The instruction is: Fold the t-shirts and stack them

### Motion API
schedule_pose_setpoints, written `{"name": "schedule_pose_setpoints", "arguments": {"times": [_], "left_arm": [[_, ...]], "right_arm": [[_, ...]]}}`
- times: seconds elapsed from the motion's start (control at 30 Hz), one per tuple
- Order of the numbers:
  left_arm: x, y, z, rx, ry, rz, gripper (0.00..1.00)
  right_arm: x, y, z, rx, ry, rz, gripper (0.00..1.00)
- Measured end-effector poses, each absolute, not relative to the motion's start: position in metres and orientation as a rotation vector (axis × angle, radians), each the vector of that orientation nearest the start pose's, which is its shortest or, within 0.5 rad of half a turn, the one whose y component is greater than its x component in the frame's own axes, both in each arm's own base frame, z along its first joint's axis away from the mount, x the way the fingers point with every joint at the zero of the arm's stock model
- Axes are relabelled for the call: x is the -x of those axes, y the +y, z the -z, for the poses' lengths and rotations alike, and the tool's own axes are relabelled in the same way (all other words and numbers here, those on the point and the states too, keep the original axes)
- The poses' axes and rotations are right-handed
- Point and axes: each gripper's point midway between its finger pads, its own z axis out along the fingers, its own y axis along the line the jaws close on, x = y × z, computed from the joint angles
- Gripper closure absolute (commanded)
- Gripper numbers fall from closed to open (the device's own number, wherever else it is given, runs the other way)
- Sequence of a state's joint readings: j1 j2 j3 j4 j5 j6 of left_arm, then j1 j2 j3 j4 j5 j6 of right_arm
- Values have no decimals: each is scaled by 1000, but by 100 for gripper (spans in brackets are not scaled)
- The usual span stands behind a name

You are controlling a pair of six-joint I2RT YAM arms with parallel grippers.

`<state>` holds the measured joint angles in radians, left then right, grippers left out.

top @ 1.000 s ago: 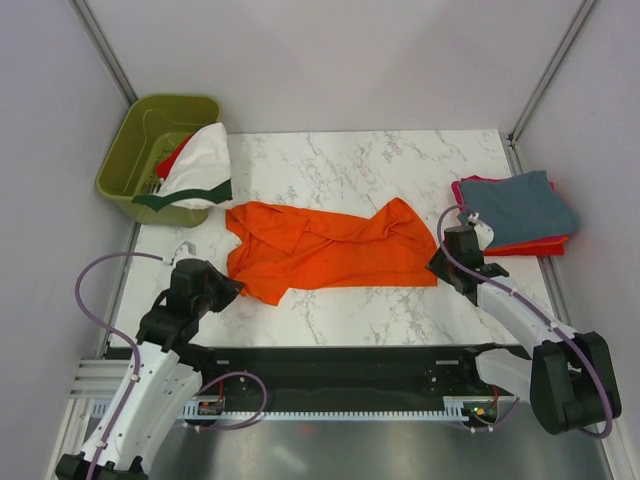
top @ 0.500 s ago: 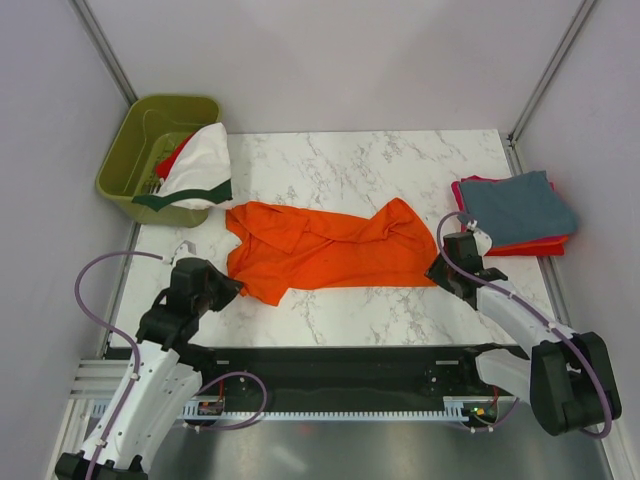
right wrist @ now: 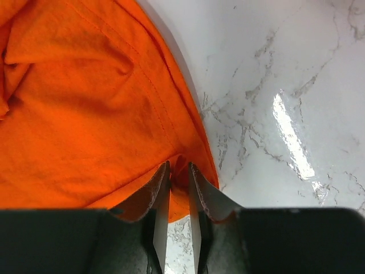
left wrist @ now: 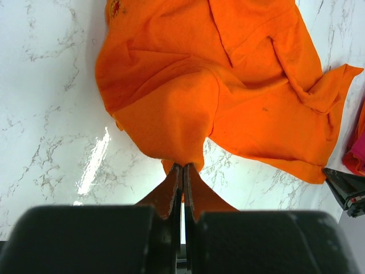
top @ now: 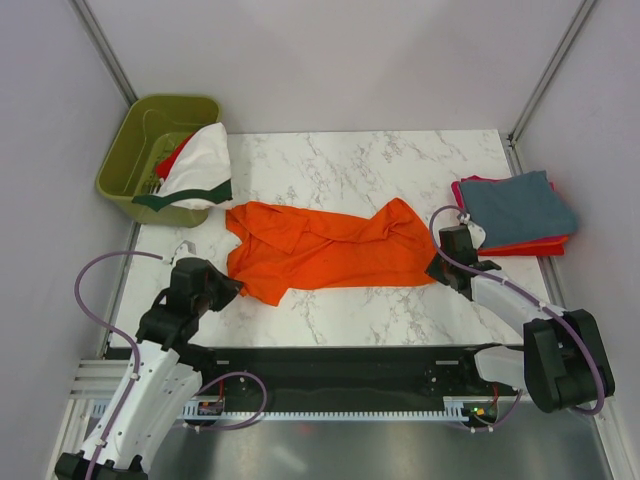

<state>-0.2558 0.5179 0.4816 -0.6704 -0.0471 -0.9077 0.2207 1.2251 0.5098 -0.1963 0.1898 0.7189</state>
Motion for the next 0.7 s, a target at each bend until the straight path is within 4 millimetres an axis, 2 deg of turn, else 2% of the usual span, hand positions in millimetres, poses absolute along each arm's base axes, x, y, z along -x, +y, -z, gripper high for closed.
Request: {"name": "schedule_pose_setpoints", "arguments": {"times": [0.17,0.3,0.4,0.53,0.67,0.7], "left_arm": [[-199,-77,-113,773,2208,546,98],[-199,-77,-113,773,2208,546,98],[-199,-77,-113,774,2208,546,98],[-199,-77,-114,774,2205,545,98],[-201,-77,-119,770,2194,551,98],[-201,-77,-120,769,2191,552,98]], "right_arm": [[-279,56,-30,-669,2369,-169,99],[-278,54,-41,-668,2340,-177,100],[-276,53,-60,-665,2282,-202,100],[-265,50,-75,-676,2225,-236,89],[-241,50,-67,-725,2242,-267,80],[-234,50,-65,-742,2250,-276,75]]}}
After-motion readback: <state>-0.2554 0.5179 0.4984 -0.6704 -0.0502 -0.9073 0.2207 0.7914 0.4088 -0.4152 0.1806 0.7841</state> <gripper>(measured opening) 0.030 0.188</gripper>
